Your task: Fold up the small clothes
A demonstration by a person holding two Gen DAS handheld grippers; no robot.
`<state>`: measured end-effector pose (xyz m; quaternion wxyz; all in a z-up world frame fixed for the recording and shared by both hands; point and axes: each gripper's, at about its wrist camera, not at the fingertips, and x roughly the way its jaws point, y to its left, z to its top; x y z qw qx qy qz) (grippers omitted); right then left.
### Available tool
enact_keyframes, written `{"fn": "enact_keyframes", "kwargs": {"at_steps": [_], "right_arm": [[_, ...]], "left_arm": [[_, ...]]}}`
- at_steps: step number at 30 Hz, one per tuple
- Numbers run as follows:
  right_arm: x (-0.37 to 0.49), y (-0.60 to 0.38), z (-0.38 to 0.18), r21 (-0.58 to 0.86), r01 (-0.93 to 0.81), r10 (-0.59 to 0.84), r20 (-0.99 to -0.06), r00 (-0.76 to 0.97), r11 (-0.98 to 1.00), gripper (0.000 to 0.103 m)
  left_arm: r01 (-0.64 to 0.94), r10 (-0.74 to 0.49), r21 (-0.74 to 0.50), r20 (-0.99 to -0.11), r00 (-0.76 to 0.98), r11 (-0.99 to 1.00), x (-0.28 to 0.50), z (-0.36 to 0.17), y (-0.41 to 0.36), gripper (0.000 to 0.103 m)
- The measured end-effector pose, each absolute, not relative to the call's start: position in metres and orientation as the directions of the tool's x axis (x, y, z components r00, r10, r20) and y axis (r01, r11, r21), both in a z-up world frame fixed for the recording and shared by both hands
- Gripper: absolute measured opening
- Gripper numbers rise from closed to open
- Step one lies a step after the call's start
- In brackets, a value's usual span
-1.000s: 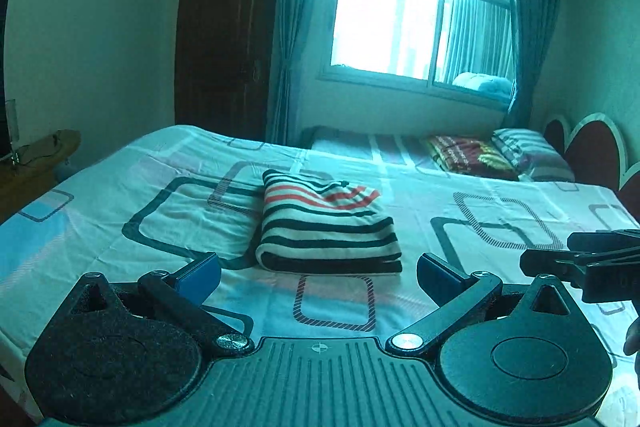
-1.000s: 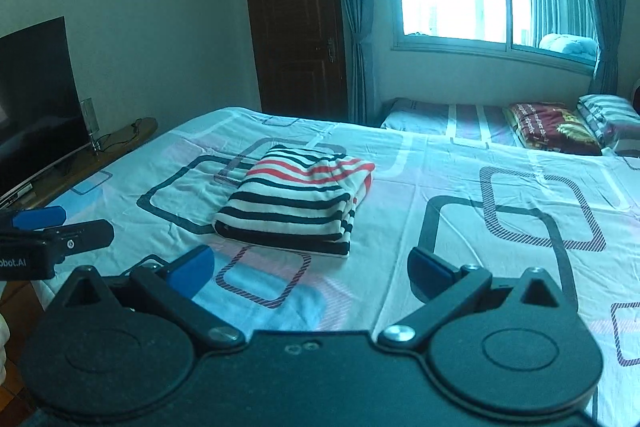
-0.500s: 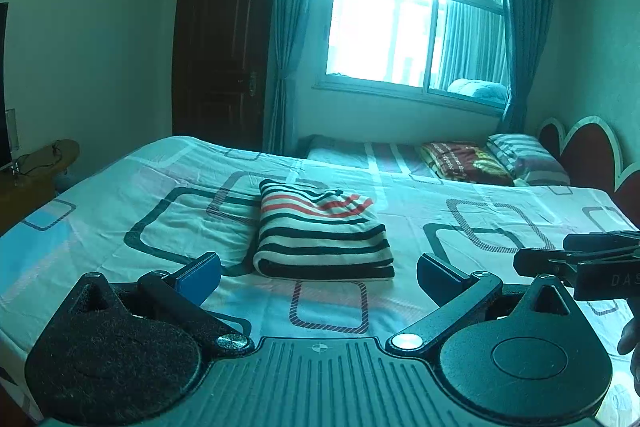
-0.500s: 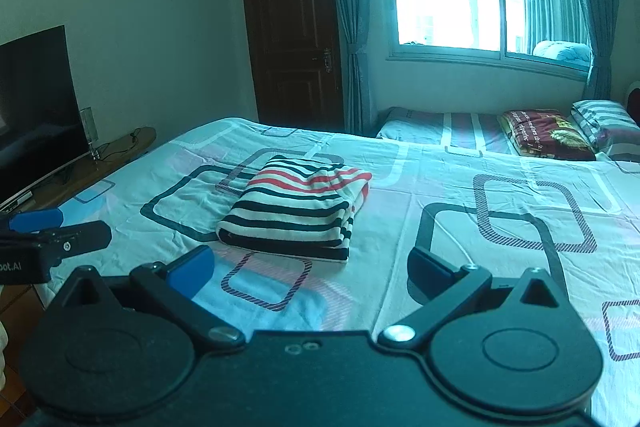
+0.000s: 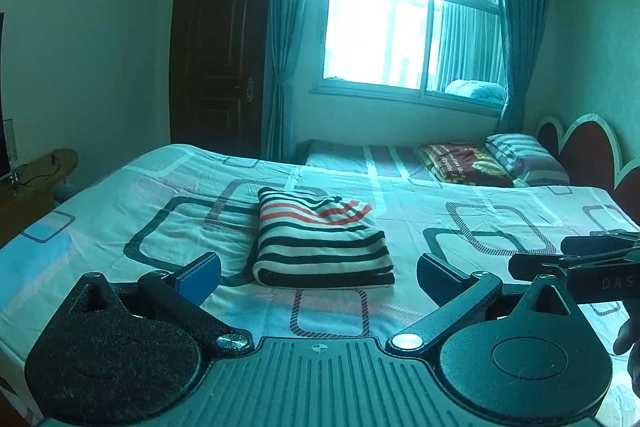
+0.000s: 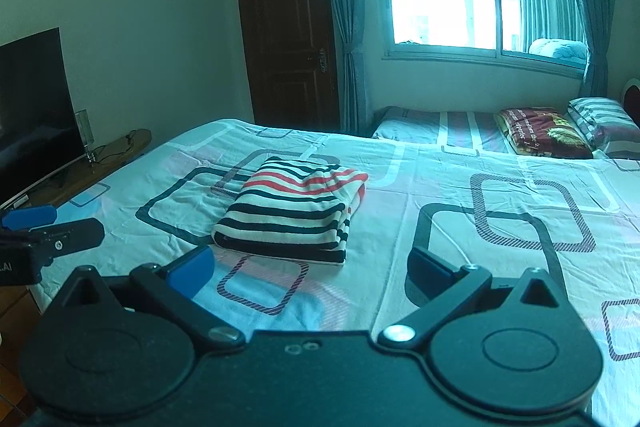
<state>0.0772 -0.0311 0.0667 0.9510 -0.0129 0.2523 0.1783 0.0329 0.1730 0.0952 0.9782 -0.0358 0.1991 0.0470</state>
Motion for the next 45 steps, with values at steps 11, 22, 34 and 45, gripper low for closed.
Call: {"fn": "enact_keyframes", "kwargs": {"at_steps": [11,22,34,45], "right_arm": [[0.082,-0.033,0.066,0.071,-0.34,0.33,-0.483,0.811,0.938,0.102],[0.082,-0.032,0.066,0.074,-0.342,0.334,-0.481,0.811,0.937,0.102],[0.082,-0.035,0.066,0.062,-0.346,0.332,-0.479,0.812,0.936,0.102],[0.083,-0.035,0.064,0.054,-0.345,0.328,-0.481,0.813,0.937,0.102]], "left_arm": [[-0.1,0.074,-0.042,-0.401,0.913,0.994,0.036,0.095,0.172,0.103],[-0.099,0.077,-0.032,-0.399,0.914,0.995,0.036,0.096,0.169,0.103],[-0.074,0.054,-0.034,-0.401,0.915,0.997,0.038,0.095,0.168,0.103],[-0.116,0.078,-0.069,-0.414,0.907,0.991,0.043,0.088,0.175,0.103]]}}
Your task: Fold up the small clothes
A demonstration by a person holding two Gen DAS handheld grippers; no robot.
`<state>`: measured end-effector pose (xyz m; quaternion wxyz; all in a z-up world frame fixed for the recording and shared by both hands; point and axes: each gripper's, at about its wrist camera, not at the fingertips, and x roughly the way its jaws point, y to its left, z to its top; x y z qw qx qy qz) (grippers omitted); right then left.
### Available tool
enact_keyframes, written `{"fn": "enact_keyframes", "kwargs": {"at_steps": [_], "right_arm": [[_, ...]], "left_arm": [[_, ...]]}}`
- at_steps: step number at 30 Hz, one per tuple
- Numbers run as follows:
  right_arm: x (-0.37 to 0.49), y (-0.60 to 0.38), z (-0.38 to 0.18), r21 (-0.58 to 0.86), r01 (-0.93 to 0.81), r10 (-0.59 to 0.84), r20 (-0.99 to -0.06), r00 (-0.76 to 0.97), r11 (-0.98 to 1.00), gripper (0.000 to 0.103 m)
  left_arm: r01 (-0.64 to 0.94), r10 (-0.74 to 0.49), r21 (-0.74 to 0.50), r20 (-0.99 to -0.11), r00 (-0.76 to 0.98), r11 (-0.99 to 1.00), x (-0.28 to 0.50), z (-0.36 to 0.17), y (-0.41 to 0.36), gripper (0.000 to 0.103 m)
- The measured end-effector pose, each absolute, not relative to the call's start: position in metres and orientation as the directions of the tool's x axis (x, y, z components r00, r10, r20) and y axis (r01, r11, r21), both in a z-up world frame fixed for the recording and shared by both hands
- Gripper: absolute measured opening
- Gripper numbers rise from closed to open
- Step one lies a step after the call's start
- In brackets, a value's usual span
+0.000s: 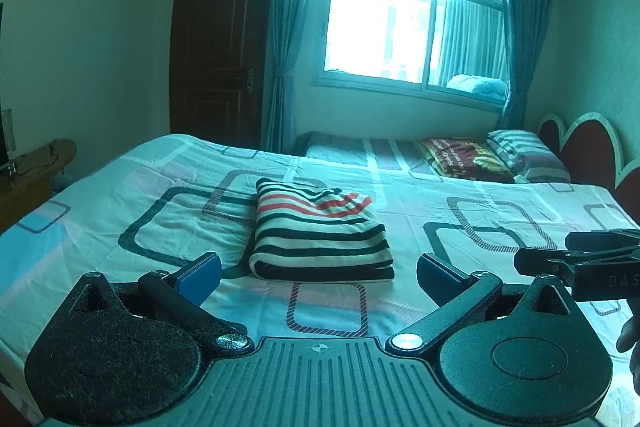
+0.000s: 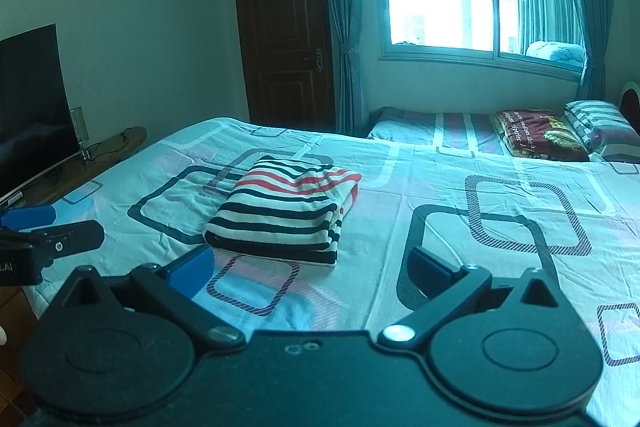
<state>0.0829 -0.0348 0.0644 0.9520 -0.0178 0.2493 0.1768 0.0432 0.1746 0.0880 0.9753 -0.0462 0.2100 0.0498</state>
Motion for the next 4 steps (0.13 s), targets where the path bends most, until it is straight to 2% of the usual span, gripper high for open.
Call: {"fn": "enact_keyframes", "kwargs": {"at_steps": [4], "right_arm": [[0.0847,-0.0333,0.0636,0.055,-0.349,0.331,-0.481,0.812,0.935,0.102]], "left_arm": [[-0.114,0.079,-0.063,-0.408,0.909,0.991,0.0416,0.087,0.1736,0.103]]}}
